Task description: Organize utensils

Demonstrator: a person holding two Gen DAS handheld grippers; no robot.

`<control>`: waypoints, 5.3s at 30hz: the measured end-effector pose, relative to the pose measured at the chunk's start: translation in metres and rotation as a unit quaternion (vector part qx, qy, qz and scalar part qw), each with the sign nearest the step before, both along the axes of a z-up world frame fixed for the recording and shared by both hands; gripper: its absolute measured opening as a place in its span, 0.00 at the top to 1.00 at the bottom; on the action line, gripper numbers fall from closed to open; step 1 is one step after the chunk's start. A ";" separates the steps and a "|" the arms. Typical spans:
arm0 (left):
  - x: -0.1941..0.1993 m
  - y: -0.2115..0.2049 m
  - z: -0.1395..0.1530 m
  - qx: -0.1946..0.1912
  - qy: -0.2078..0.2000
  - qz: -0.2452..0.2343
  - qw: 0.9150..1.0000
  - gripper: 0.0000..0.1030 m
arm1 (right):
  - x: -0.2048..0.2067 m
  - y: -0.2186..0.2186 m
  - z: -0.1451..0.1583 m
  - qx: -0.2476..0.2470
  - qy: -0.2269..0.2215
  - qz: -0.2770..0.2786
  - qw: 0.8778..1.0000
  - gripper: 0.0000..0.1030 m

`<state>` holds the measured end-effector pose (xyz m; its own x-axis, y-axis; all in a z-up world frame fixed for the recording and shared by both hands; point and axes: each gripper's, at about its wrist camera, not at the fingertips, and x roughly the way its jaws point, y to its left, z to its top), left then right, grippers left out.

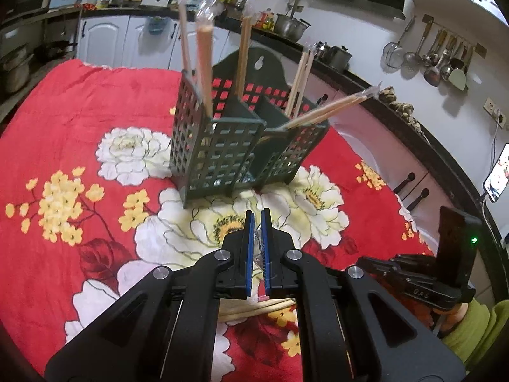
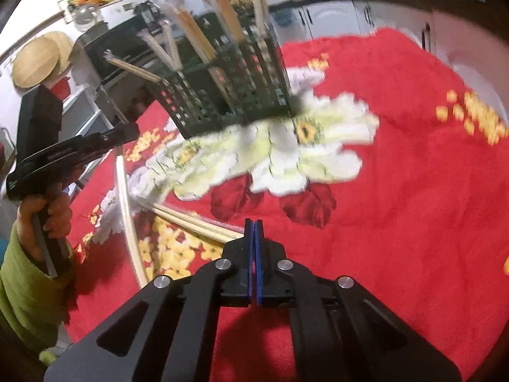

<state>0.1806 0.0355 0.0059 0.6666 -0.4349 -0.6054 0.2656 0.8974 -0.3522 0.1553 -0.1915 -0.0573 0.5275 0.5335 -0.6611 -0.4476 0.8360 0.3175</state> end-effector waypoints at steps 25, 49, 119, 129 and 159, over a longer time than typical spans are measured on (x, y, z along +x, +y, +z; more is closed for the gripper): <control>-0.008 -0.026 0.108 -0.013 -0.138 -0.026 0.990 0.99 | -0.016 0.000 0.152 -0.049 -0.259 0.014 0.965 0.99; 0.001 -0.038 0.199 -0.011 -0.239 -0.018 0.971 0.99 | -0.019 -0.001 0.248 -0.022 -0.379 0.011 0.925 0.99; -0.067 -0.019 0.045 0.065 -0.112 0.121 0.984 0.10 | -0.036 0.002 0.094 -0.029 -0.237 -0.048 0.970 0.08; -0.084 -0.039 0.006 0.116 -0.102 0.170 0.973 0.10 | -0.063 0.000 0.056 -0.043 -0.264 -0.070 0.961 0.06; -0.111 -0.057 -0.003 0.114 -0.195 0.189 0.956 0.10 | -0.085 -0.019 0.041 0.016 -0.332 -0.133 0.934 0.06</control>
